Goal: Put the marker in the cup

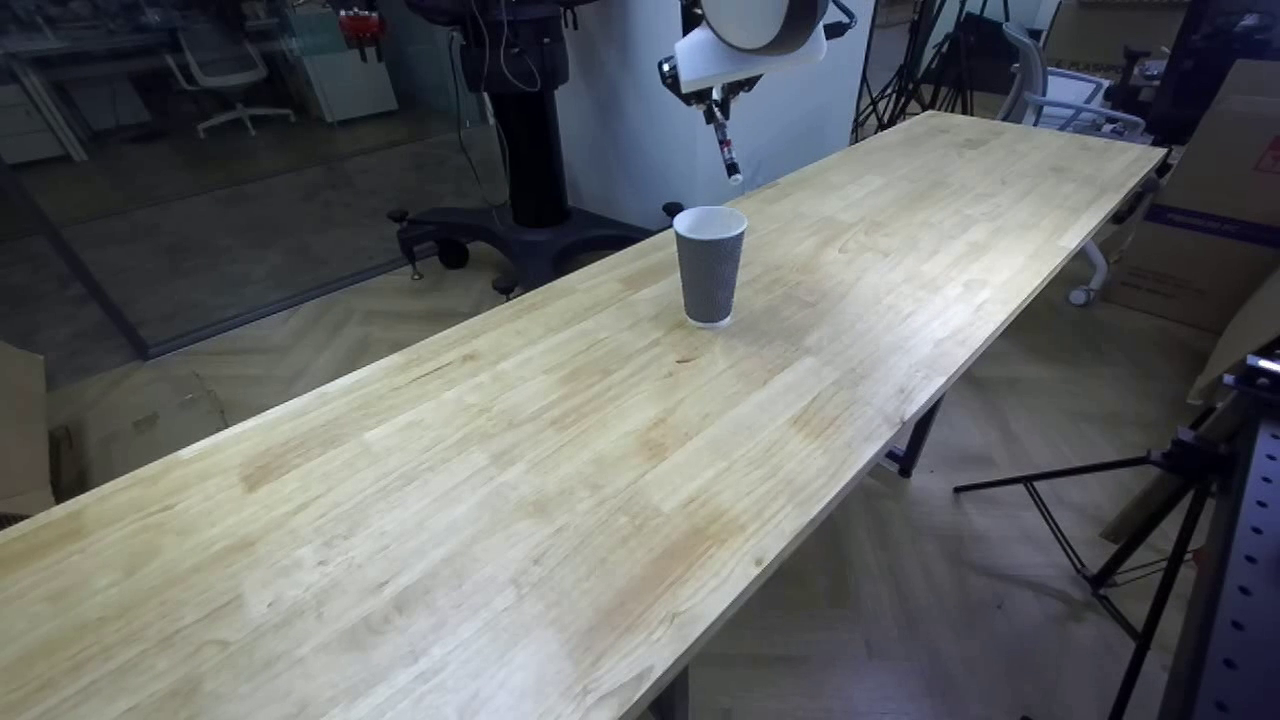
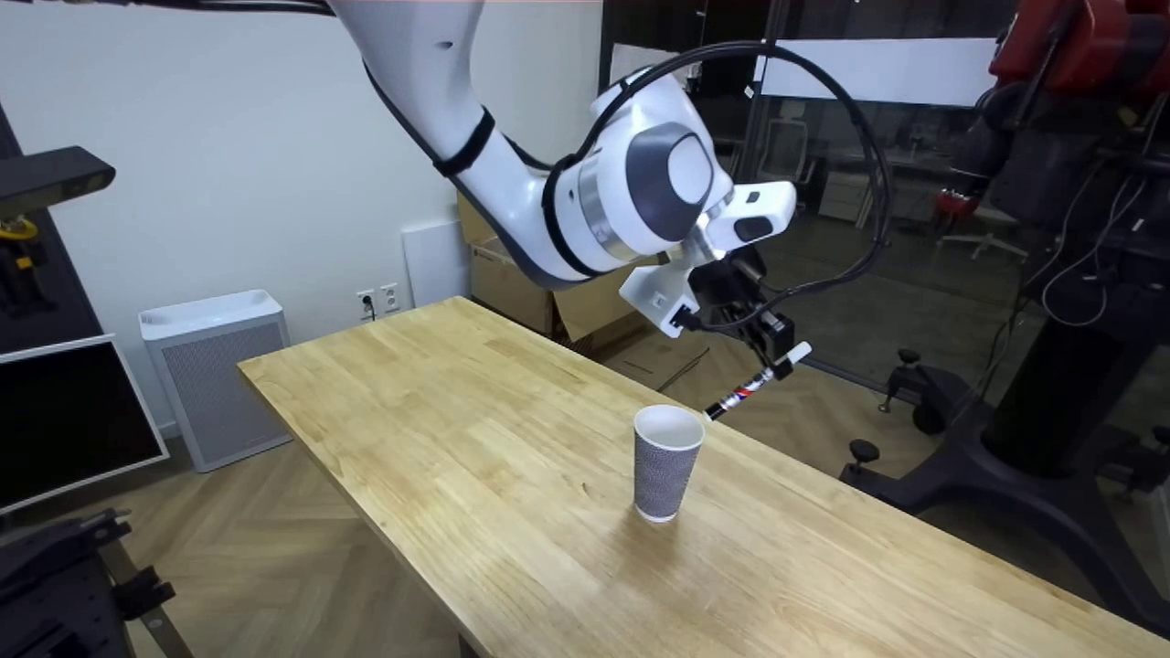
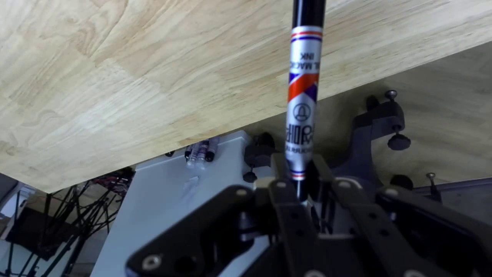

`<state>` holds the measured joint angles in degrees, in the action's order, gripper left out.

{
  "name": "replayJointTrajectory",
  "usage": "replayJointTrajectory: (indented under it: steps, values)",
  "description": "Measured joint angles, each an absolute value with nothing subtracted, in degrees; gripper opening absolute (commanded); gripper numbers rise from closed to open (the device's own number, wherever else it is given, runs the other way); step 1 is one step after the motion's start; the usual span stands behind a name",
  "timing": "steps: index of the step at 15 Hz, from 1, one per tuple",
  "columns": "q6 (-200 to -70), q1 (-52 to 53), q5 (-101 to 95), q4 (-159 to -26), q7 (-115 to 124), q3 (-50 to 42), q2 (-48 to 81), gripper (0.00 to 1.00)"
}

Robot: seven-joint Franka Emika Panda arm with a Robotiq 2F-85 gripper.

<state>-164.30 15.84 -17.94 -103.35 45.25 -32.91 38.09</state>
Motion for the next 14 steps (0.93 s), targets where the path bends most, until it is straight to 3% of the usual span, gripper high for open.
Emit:
replayJointTrajectory:
  steps: [14]
  values:
    - [-172.72, 40.43, -12.42, -113.97, 54.59, -54.16, 42.22, 0.04]
